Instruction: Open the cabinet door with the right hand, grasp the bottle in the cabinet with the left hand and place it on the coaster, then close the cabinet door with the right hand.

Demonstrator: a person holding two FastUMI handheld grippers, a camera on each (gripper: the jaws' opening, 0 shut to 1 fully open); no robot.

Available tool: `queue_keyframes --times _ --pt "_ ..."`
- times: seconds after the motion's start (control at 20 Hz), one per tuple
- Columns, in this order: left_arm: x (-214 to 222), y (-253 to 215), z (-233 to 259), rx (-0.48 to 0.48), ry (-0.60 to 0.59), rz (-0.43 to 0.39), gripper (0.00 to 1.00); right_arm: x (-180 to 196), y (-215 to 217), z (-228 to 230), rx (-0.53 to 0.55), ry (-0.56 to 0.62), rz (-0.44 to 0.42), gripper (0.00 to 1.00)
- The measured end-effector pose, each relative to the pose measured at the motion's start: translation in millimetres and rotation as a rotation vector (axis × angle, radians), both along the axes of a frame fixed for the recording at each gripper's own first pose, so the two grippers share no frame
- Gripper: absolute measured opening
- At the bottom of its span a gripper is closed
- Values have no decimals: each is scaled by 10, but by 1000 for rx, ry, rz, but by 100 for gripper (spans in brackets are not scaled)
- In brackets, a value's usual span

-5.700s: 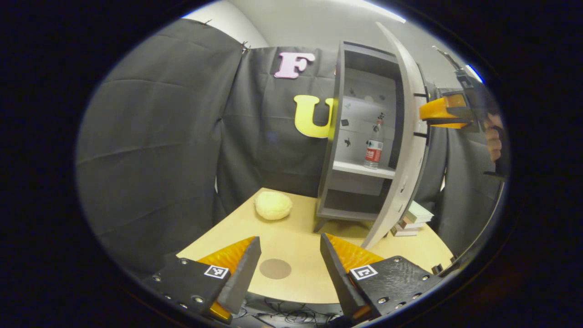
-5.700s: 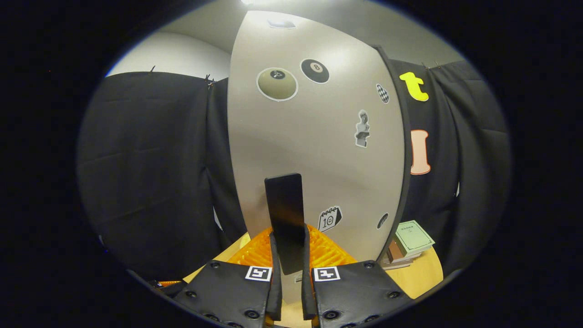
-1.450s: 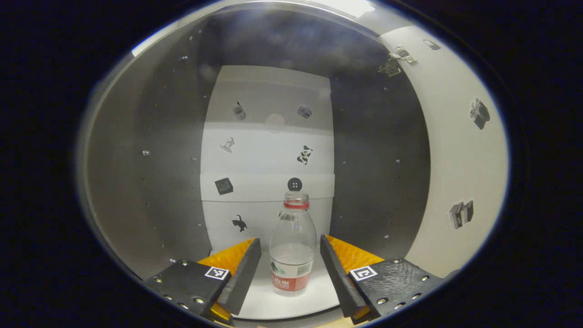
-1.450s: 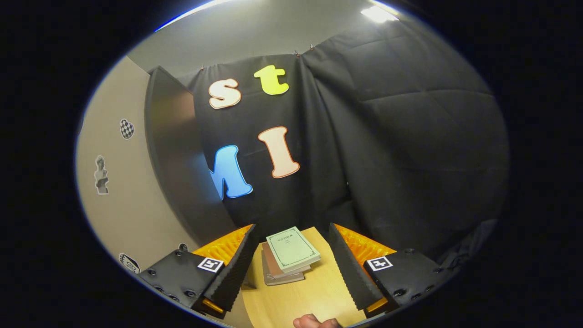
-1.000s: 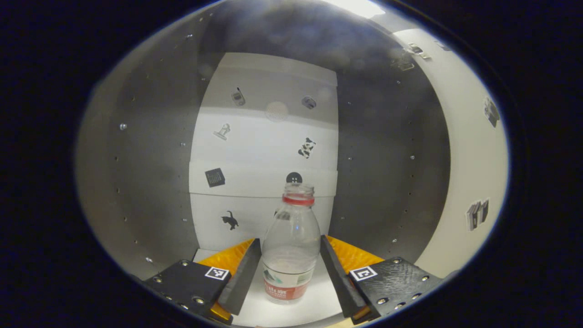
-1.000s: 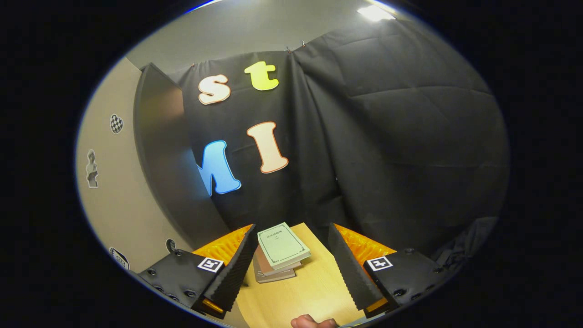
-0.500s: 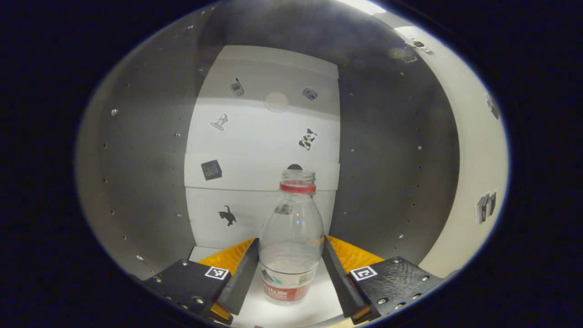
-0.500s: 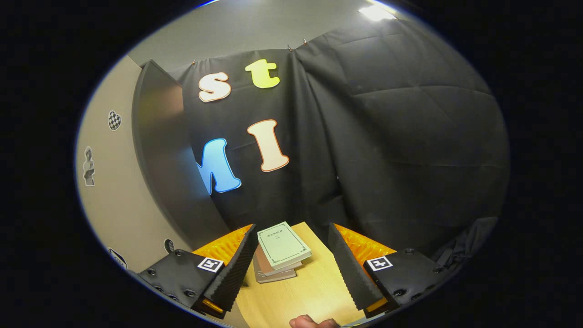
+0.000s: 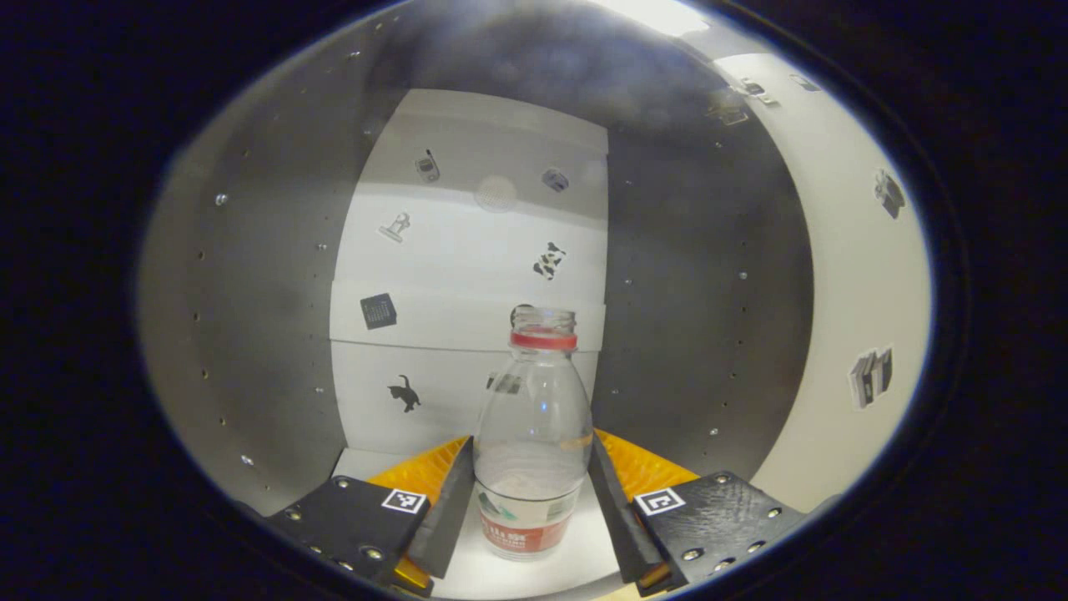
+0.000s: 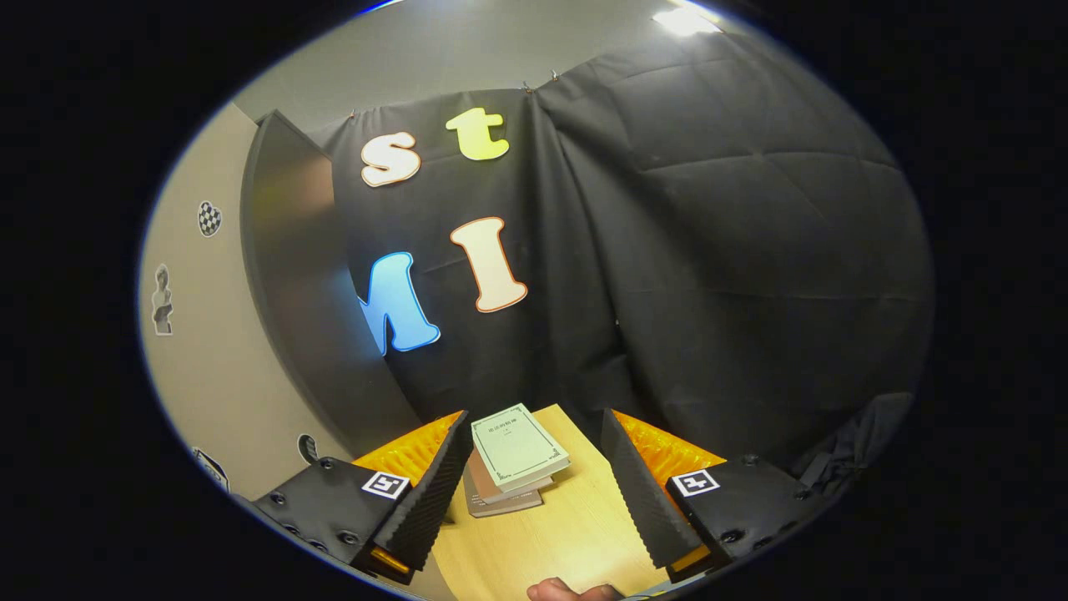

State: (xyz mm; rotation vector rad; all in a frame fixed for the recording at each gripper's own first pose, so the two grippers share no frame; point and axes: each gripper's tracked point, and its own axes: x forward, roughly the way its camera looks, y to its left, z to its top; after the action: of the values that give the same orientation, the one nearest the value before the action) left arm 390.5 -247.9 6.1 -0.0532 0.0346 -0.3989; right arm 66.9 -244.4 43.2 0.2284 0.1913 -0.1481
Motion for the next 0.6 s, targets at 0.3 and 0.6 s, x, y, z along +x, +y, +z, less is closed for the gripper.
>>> queue_keyframes --times 0.3,0.6 --pt "-481 98 280 34 -59 -19 72 -88 120 -14 8 -5 33 98" --pt "-1236 499 455 71 -91 2 74 -281 237 -59 11 -8 52 98"
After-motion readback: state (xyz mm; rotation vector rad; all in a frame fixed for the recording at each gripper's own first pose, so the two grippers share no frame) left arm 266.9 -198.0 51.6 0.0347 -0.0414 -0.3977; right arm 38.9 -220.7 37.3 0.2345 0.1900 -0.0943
